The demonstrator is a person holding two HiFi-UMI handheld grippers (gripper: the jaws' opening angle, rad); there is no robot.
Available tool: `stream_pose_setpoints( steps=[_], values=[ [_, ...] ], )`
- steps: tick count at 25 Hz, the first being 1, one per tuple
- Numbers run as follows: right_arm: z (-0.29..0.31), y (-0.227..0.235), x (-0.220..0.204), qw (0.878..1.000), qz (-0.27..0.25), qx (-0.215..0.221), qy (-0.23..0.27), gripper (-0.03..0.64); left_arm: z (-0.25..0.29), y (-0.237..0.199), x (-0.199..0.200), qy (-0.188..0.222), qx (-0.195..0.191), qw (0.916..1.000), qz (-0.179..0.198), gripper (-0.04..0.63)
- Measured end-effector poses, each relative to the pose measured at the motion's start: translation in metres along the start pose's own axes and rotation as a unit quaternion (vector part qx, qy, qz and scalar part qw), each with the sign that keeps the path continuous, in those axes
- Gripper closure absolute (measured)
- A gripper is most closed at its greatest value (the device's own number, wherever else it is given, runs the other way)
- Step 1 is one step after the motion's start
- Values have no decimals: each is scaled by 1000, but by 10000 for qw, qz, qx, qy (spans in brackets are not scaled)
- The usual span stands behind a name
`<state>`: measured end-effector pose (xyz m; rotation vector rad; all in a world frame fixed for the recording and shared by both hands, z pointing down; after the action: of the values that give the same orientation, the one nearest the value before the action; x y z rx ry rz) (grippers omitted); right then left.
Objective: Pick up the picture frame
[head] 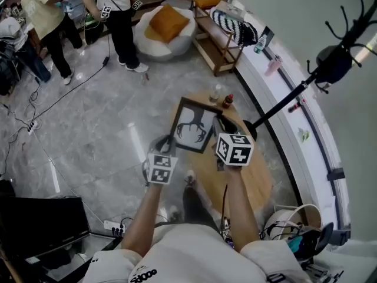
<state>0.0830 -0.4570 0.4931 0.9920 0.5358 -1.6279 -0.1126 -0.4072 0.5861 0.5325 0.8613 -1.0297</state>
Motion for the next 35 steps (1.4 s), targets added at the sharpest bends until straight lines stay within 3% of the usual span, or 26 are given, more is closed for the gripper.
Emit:
stream_pose_setpoints(
  steps=[13, 22, 35],
  values=[
    [-99, -53, 38, 9949, -461, 251, 862, 526, -101, 7, 36, 749, 261, 9967, 183, 518],
    [-158, -91, 60, 9860, -749, 308, 1461, 525, -160, 5, 57, 1371, 361, 9892, 378, 518],
    [-207, -131, 81, 9733, -1096, 351, 1986, 523, -216, -5, 79, 1863, 545, 9790, 624, 518]
  ],
)
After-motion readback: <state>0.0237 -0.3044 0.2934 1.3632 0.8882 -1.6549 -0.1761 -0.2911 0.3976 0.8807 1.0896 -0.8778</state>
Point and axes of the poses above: the fingertips, and each gripper's own axes: z forward along the fingers, y to its right, x out of its top, the point moved 5 cm from there along -z, backward along the fingers, and after that the axes turned 6 degrees about -y, right-handed, at the moved point
